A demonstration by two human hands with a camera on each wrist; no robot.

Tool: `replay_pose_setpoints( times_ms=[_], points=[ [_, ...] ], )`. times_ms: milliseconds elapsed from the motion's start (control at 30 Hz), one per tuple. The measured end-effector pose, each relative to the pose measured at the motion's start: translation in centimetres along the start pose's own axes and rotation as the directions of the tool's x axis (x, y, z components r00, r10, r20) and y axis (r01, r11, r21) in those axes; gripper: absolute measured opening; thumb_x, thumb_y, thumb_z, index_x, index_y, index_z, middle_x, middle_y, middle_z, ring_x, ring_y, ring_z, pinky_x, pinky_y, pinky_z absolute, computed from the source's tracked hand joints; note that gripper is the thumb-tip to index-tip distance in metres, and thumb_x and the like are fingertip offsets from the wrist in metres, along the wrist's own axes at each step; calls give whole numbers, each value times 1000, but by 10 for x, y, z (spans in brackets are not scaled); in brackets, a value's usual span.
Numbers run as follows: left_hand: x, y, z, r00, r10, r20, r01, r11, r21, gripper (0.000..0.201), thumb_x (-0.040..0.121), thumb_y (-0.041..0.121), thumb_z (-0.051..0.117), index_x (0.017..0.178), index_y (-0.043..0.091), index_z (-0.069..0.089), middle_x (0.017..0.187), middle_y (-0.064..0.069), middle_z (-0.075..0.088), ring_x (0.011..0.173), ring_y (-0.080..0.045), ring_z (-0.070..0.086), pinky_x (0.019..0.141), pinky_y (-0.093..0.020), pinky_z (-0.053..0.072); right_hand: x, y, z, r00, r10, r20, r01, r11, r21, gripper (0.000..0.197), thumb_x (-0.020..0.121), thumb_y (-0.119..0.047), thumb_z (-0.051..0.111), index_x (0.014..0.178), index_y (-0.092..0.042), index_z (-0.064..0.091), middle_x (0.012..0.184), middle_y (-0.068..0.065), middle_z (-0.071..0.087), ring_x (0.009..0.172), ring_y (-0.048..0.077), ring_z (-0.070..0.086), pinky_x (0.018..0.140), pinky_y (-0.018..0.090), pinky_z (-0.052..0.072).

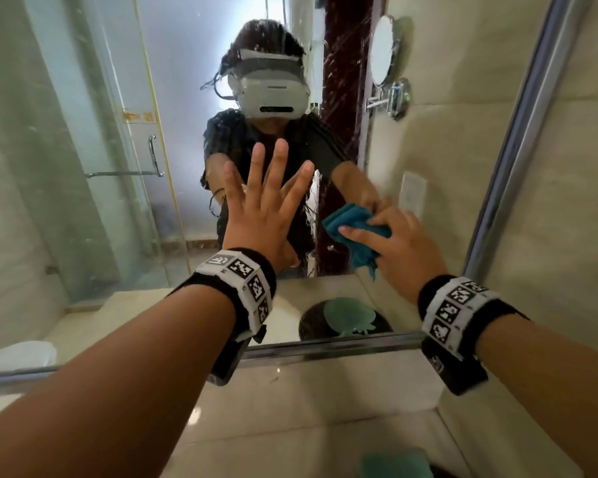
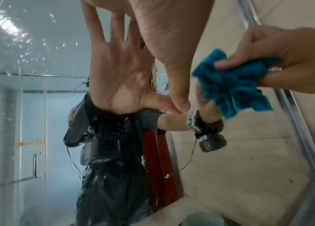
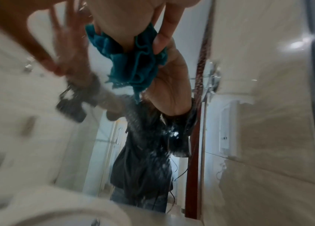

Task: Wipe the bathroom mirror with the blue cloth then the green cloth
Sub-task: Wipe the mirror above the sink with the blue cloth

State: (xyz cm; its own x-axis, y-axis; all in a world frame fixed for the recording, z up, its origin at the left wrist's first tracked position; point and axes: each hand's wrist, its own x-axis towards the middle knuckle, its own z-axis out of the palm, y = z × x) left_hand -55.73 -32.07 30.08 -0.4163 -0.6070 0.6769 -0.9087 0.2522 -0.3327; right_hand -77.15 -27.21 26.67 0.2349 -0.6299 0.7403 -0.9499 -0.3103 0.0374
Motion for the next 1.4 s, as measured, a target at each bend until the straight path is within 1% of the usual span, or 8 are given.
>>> replay_pose_setpoints(
  times_ms=[200, 367, 567, 833, 967, 1133, 1267, 1400],
  points=[
    [-7, 7, 5, 1000, 0, 13, 1, 1000, -14, 144, 48, 68, 76, 148, 24, -18, 153, -15, -22, 142, -40, -13, 108, -64, -6, -1, 16, -10, 945, 307, -114, -313, 949, -33, 52, 84, -6, 53, 131, -28, 52, 119, 18, 44, 106, 23, 32, 82, 35, 37],
    [-29, 22, 24, 998, 43, 47, -44, 999, 28, 142, 53, 69, 73, 147, 23, -23, 152, -15, -26, 139, -39, -20, 106, -64, -11, -38, -8, 20, 995, 78, 69, -63, 977, -203, 15, 85, -56, 54, 86, -41, 49, 99, -3, 44, 83, 5, 48, 70, 26, 42],
    [-56, 37, 49, 995, 45, 92, -47, 999, 17, 138, 59, 66, 72, 145, 22, -27, 148, -14, -36, 135, -39, -29, 106, -63, -13, -79, -15, 67, 943, -15, 332, 0, 999, 46, 63, 71, -25, 79, 126, -33, 49, 108, 7, 50, 96, 28, 53, 71, 40, 53],
    [-58, 39, 53, 995, 20, 103, -20, 1000, -2, 145, 52, 70, 73, 145, 22, -28, 147, -14, -39, 134, -38, -29, 106, -62, -13, -35, 14, 31, 953, 217, -211, -216, 976, 29, 39, 88, -19, 48, 124, -31, 56, 106, 3, 40, 94, 11, 41, 83, 22, 44],
    [-60, 45, 57, 995, 4, 103, 0, 999, -46, 146, 52, 67, 76, 144, 23, -29, 149, -13, -32, 134, -37, -29, 105, -62, -18, -54, 5, 44, 971, 214, -104, -209, 976, 61, 28, 80, -48, 66, 84, -27, 48, 99, -5, 47, 87, 13, 56, 69, 24, 53],
    [-67, 51, 67, 997, 1, 79, 3, 999, -50, 151, 45, 70, 76, 145, 22, -27, 149, -12, -34, 138, -39, -21, 106, -63, -14, -115, 12, 76, 974, 121, 190, -146, 982, 122, 42, 78, -29, 76, 114, -28, 54, 97, 5, 52, 86, 21, 53, 68, 20, 47],
    [-69, 53, 71, 998, 6, 58, -4, 999, -46, 153, 39, 70, 78, 147, 22, -20, 154, -14, -16, 140, -39, -9, 107, -65, -6, -110, 33, 61, 962, 272, 41, -274, 959, 68, 38, 84, -48, 56, 115, -26, 59, 96, -16, 46, 93, 2, 39, 78, 14, 35],
    [-71, 53, 74, 998, 6, 58, -4, 999, -38, 154, 38, 73, 76, 148, 22, -18, 155, -16, -13, 141, -40, -6, 106, -65, -5, -83, 55, 28, 832, 489, -262, -485, 870, 87, 33, 85, -9, 54, 117, -12, 59, 97, 11, 46, 86, 18, 43, 75, 33, 44]
  ],
)
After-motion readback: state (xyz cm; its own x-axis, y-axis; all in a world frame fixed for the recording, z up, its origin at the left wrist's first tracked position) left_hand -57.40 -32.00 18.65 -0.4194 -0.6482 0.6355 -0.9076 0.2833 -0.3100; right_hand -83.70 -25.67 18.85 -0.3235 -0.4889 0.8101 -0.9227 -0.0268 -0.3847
